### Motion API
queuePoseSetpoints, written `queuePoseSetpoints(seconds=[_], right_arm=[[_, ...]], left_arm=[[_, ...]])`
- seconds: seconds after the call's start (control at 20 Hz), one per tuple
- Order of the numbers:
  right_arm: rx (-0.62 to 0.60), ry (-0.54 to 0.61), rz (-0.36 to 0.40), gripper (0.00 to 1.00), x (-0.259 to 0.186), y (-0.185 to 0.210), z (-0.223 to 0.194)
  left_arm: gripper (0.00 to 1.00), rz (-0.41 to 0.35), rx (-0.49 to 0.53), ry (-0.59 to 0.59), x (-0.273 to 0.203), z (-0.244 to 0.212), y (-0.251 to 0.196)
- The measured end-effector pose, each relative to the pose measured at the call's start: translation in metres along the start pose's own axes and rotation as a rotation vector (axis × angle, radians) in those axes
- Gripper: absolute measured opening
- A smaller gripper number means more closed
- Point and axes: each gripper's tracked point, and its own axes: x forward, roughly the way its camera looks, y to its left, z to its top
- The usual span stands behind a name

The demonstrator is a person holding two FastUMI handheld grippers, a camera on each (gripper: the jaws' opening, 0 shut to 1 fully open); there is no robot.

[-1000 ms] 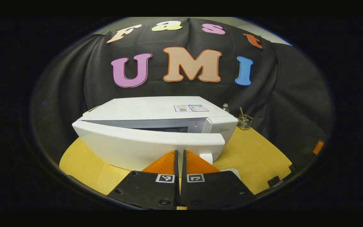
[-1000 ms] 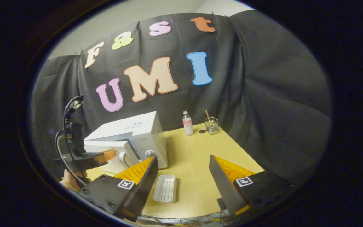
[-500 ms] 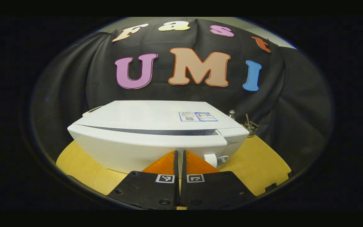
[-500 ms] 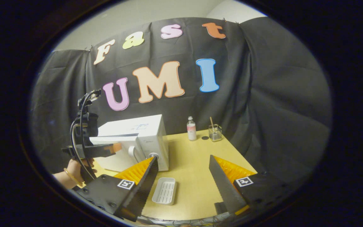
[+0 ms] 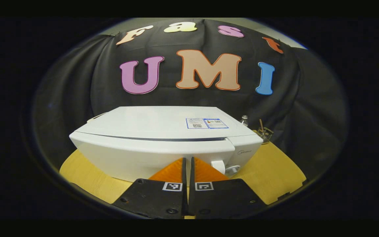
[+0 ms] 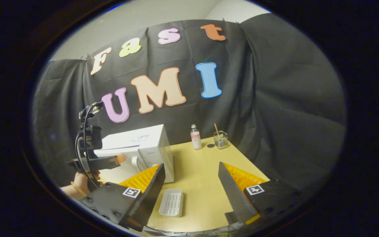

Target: Open the microwave oven with the left hand, put the food in, and close the microwave oven.

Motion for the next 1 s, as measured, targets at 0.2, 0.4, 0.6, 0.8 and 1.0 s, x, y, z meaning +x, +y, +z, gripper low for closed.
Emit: queuePoseSetpoints(seconds=[0.2,0.4,0.6,0.8,1.0], right_arm=[[-0.003,0.013,-0.010,0.92,0.007,-0.003,-0.003],[-0.001,0.013,-0.009,0.92,0.011,-0.003,-0.002],[0.008,0.016,-0.002,0.92,0.016,-0.003,-0.003],[-0.001,0.029,0.020,0.92,0.020,0.001,-0.004],[-0.028,0.031,0.029,0.92,0.019,0.003,-0.002]], left_arm=[[0.00,0.005,-0.005,-0.016,0.000,0.003,0.002],[0.00,0.013,-0.012,-0.022,0.000,0.003,0.002],[0.00,0.014,-0.015,-0.026,0.001,0.004,0.003],[0.00,-0.001,0.001,-0.033,0.002,0.003,0.003],[0.00,0.006,0.027,-0.047,0.008,0.007,0.007]])
